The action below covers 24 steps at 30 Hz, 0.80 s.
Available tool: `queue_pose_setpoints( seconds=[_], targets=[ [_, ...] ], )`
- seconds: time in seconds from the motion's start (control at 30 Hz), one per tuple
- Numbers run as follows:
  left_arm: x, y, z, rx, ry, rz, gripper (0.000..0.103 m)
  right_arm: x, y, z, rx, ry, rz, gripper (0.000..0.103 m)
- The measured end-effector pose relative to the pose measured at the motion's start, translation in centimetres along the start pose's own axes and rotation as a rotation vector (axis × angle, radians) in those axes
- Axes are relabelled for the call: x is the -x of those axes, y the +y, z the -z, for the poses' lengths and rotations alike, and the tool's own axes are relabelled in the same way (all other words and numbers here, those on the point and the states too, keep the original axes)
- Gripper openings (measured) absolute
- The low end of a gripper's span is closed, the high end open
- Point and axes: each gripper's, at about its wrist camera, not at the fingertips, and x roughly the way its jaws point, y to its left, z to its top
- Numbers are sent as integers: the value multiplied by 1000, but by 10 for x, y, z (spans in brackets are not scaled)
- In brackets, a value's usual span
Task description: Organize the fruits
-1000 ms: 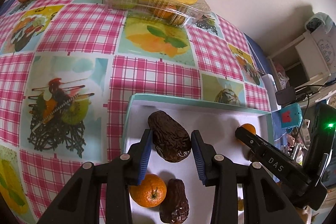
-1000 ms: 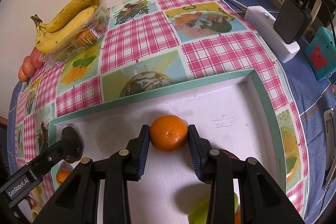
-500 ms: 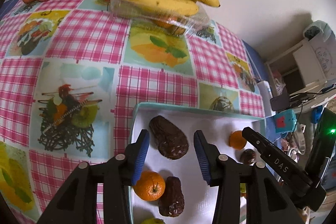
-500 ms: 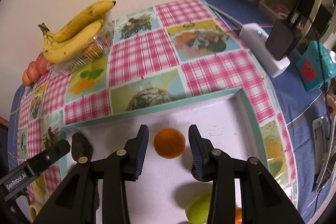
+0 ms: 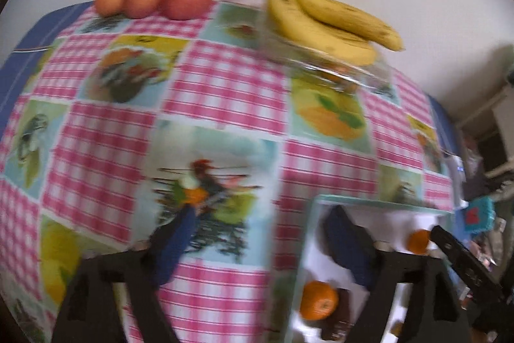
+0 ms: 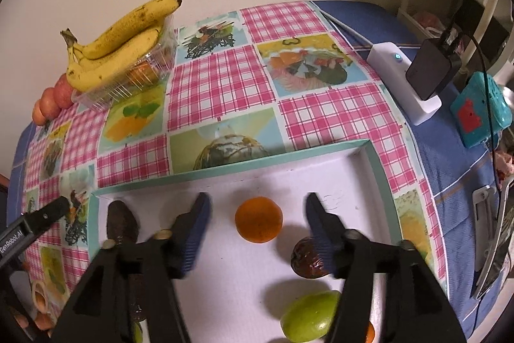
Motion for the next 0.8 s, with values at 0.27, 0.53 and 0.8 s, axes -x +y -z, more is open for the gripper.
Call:
queue_pose_setpoints(
  seconds=[0.27, 0.53, 0.8],
  targets=[
    [-9, 17, 3, 0, -20, -112, 103, -7, 3, 3, 21, 0, 20, 86],
    [-15, 20, 3, -33, -36, -166, 103, -9, 7, 5, 29, -30, 1, 87],
    [1, 14, 4, -99, -79, -239, 103, 0, 15, 9, 36, -50, -20, 87]
  ],
)
